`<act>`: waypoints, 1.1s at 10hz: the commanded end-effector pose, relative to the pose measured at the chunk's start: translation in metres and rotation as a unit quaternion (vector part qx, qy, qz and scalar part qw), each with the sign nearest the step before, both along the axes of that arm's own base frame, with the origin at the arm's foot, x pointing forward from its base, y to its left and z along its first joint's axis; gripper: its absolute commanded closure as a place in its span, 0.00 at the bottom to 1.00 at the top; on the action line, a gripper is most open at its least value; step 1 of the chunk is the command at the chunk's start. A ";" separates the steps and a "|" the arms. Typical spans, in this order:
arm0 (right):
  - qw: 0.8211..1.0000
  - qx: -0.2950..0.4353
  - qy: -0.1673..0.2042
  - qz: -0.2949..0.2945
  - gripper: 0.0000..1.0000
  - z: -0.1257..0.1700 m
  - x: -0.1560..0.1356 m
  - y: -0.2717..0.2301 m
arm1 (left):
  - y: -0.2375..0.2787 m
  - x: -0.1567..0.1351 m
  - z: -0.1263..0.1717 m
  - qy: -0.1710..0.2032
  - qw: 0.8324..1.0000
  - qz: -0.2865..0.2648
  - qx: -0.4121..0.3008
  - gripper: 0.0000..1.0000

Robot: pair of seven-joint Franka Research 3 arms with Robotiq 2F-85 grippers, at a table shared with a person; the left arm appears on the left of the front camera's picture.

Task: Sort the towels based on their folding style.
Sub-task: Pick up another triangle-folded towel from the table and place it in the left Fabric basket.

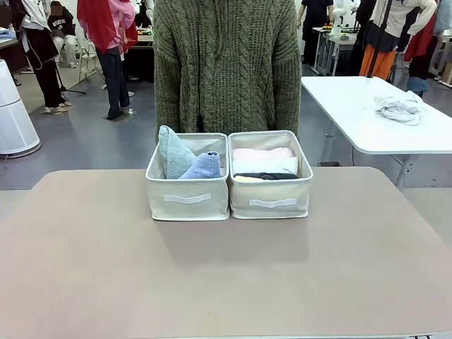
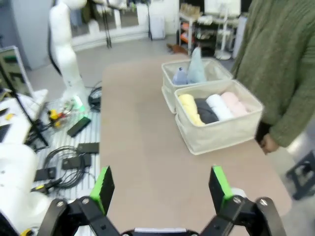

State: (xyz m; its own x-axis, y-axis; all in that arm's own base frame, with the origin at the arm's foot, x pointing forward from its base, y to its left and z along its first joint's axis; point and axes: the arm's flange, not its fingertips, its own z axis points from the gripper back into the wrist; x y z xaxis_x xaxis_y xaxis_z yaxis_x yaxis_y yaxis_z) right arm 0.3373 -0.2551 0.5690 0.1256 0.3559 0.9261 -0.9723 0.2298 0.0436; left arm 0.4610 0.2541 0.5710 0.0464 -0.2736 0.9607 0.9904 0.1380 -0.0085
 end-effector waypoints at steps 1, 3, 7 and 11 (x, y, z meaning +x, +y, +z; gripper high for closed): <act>0.998 0.038 -0.024 -0.035 0.00 0.004 0.011 -0.001 | -0.001 -0.002 0.001 -0.001 1.000 0.005 0.002 0.00; 0.996 0.055 -0.023 -0.064 0.00 0.005 0.012 -0.003 | -0.001 -0.002 0.001 -0.001 1.000 0.005 0.002 0.00; 0.998 0.045 -0.024 -0.043 0.00 0.003 0.012 -0.008 | -0.001 -0.002 0.001 -0.001 1.000 0.005 0.002 0.00; 0.998 0.045 -0.024 -0.043 0.00 0.003 0.012 -0.008 | -0.001 -0.002 0.001 -0.001 1.000 0.005 0.002 0.00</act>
State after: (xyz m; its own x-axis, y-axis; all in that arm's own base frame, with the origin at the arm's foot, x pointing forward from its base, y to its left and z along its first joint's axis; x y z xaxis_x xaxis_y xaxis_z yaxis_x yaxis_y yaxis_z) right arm 0.3507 -0.2614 0.5743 0.1100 0.2566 0.9602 -0.9469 0.3206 0.0228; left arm 0.4610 0.2541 0.5710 0.0464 -0.2736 0.9607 0.9904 0.1380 -0.0085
